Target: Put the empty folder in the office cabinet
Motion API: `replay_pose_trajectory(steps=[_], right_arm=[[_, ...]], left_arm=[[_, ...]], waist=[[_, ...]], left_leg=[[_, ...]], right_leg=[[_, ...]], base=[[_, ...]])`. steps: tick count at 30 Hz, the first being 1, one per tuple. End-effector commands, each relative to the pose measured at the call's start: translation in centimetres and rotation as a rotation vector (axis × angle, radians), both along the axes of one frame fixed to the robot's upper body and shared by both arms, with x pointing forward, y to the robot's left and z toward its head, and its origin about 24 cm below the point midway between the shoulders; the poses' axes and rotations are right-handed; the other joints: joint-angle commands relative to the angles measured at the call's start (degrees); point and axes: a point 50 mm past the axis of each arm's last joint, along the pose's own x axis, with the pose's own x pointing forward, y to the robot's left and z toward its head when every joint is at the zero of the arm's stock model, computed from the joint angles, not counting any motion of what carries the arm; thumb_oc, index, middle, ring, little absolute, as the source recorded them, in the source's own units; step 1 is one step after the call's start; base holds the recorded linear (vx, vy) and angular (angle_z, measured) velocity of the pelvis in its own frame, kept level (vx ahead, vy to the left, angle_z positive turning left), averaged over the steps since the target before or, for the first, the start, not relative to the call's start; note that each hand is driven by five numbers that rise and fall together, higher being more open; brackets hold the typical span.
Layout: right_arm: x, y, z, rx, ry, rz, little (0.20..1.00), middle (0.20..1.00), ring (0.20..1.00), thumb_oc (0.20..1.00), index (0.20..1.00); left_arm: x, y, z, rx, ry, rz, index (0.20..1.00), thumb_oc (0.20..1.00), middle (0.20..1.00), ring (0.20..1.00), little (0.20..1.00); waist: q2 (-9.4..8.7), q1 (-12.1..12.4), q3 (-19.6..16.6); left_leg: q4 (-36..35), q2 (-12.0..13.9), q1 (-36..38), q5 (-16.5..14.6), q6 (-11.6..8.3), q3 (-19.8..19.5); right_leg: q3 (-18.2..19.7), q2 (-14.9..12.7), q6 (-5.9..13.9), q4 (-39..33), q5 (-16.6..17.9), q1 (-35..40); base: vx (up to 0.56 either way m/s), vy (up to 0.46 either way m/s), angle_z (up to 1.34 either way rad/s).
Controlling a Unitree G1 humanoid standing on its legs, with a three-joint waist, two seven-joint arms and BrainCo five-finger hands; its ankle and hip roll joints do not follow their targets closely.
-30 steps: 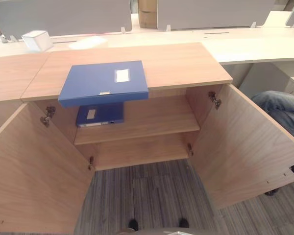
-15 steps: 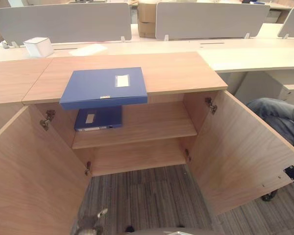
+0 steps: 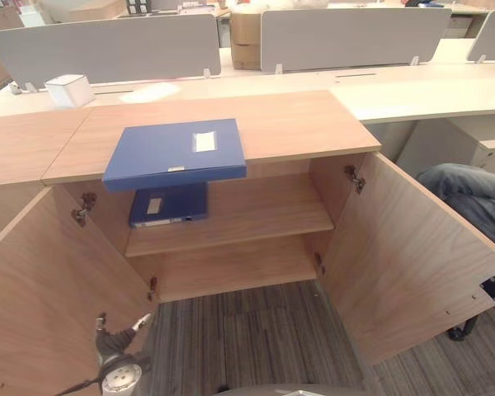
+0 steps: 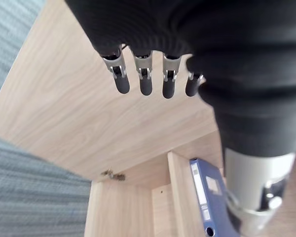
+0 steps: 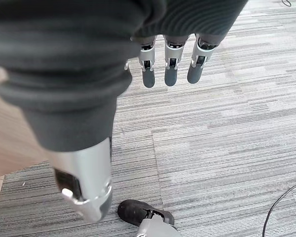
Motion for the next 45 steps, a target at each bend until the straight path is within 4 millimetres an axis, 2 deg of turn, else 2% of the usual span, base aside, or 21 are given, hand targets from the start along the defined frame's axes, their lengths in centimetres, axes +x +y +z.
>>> replay_pose_trajectory(steps=[1,2,5,6,7,8,9,11,15,18,19,27,37,45], right_arm=[[1.2,-0.6,0.2,-0.030,0.002,0.035,1.000,1.000,1.000,1.000,1.000],[1.2,-0.6,0.2,-0.030,0.003,0.036,1.000,1.000,1.000,1.000,1.000],[0.9,-0.5,0.2,-0.021,0.007,0.028,1.000,1.000,1.000,1.000,1.000],[0.9,-0.5,0.2,-0.021,0.007,0.028,1.000,1.000,1.000,1.000,1.000],[0.6,-0.4,0.1,-0.017,0.010,0.020,1.000,1.000,1.000,1.000,1.000],[0.7,-0.5,0.2,-0.019,0.007,0.019,1.000,1.000,1.000,1.000,1.000],[1.0,-0.6,0.2,-0.020,-0.001,0.023,1.000,1.000,1.000,1.000,1.000],[1.2,-0.8,0.3,-0.027,-0.010,0.032,1.000,1.000,1.000,1.000,1.000],[1.5,-0.8,0.3,-0.031,-0.015,0.068,1.000,1.000,1.000,1.000,1.000],[1.7,-0.9,0.3,-0.034,-0.018,0.084,1.000,1.000,1.000,1.000,1.000],[1.7,-0.9,0.3,-0.034,-0.016,0.096,1.000,1.000,1.000,1.000,1.000],[1.6,-1.1,0.4,-0.034,-0.009,0.120,1.000,1.000,1.000,1.000,1.000],[1.4,-1.0,0.3,-0.034,-0.006,0.148,1.000,1.000,1.000,1.000,1.000],[1.1,-1.0,0.3,-0.034,0.007,0.146,1.000,1.000,1.000,1.000,1.000]], left_arm=[[2.3,3.1,4.6,0.277,-0.151,0.008,1.000,1.000,1.000,1.000,1.000],[2.2,3.1,4.6,0.278,-0.149,0.008,1.000,1.000,1.000,1.000,1.000],[2.1,4.8,6.7,0.430,-0.178,0.049,1.000,1.000,1.000,1.000,1.000],[2.1,4.8,6.7,0.430,-0.178,0.049,1.000,1.000,1.000,1.000,1.000],[2.1,6.1,8.4,0.561,-0.194,0.058,1.000,1.000,1.000,1.000,1.000],[2.2,6.7,9.3,0.629,-0.200,0.057,1.000,1.000,1.000,1.000,1.000],[3.0,7.9,11.8,0.782,-0.232,0.051,1.000,1.000,1.000,1.000,1.000],[4.1,8.7,14.3,0.919,-0.276,0.040,1.000,1.000,1.000,1.000,1.000],[6.0,9.1,17.5,1.101,-0.325,0.003,1.000,1.000,1.000,1.000,1.000],[6.7,8.9,18.5,1.167,-0.333,-0.037,1.000,1.000,1.000,1.000,1.000],[7.4,9.0,19.6,1.245,-0.330,-0.069,1.000,1.000,1.000,1.000,1.000],[9.0,8.4,21.0,1.332,-0.335,-0.164,1.000,1.000,1.000,1.000,1.000],[10.9,8.5,18.6,1.295,-0.196,-0.312,1.000,1.000,1.000,1.000,1.000],[11.4,8.5,18.3,1.322,-0.155,-0.364,1.000,1.000,1.000,1.000,1.000]], waist=[[-1.10,0.28,1.46],[-1.12,0.24,1.44],[-1.01,0.31,1.34],[-1.01,0.31,1.34],[-0.97,0.28,1.20],[-0.85,0.24,1.09],[-0.93,0.07,1.06],[-0.77,-0.16,0.97],[-0.73,-0.79,0.66],[-0.72,-1.08,0.57],[-0.62,-1.53,0.36],[-0.32,-2.66,-0.03],[-0.11,-4.10,-0.30],[-0.08,-4.50,-0.46]], left_leg=[[0.31,-0.93,-0.01,-6.08,-0.90,0.61],[0.31,-0.92,0.00,-6.08,-0.91,0.61],[0.31,-0.79,0.17,-6.22,-1.11,0.65],[0.31,-0.79,0.17,-6.22,-1.11,0.65],[0.31,-0.68,0.29,-6.31,-1.26,0.75],[0.31,-0.63,0.33,-6.32,-1.37,0.81],[0.31,-0.44,0.41,-6.40,-1.59,0.95],[0.31,-0.29,0.40,-6.37,-1.79,1.10],[0.31,0.01,0.43,-6.46,-2.06,1.69],[0.31,0.08,0.41,-6.58,-2.11,1.87],[0.31,0.23,0.55,-6.72,-2.20,2.31],[0.31,0.45,0.67,-7.00,-2.34,3.50],[0.31,0.74,0.84,-6.96,-2.43,4.85],[0.31,0.64,0.73,-7.19,-2.31,5.23]], right_leg=[[-1.14,-1.97,2.95,0.15,-5.38,3.32],[-1.13,-1.97,2.95,0.15,-5.39,3.32],[-1.06,-1.88,2.86,0.15,-5.63,3.40],[-1.06,-1.88,2.86,0.15,-5.63,3.40],[-1.11,-1.86,2.82,0.15,-5.76,3.52],[-1.12,-1.87,2.82,0.15,-5.78,3.59],[-1.16,-1.74,2.74,0.15,-5.85,3.60],[-1.09,-1.59,2.75,0.15,-5.77,3.44],[-1.00,-1.40,2.81,0.15,-5.75,3.15],[-0.75,-1.33,2.80,0.15,-5.72,3.07],[-0.54,-1.23,2.85,0.15,-5.77,3.01],[-0.01,-0.96,2.97,0.15,-5.67,2.52],[0.95,-0.65,3.17,0.15,-5.42,2.00],[1.47,-0.76,3.43,0.15,-4.97,1.63]], base=[[0.00,0.000,0.00],[0.00,0.000,0.00],[0.00,0.000,0.00],[0.00,0.000,0.00],[0.00,0.000,0.00],[0.04,-0.040,-0.01],[0.00,0.000,0.00],[0.01,-0.017,0.00],[0.00,-0.005,-0.01],[0.00,-0.018,-0.03],[0.00,-0.023,-0.05],[0.00,-0.011,-0.08],[-0.01,-0.005,-0.09],[0.00,0.002,-0.02]])
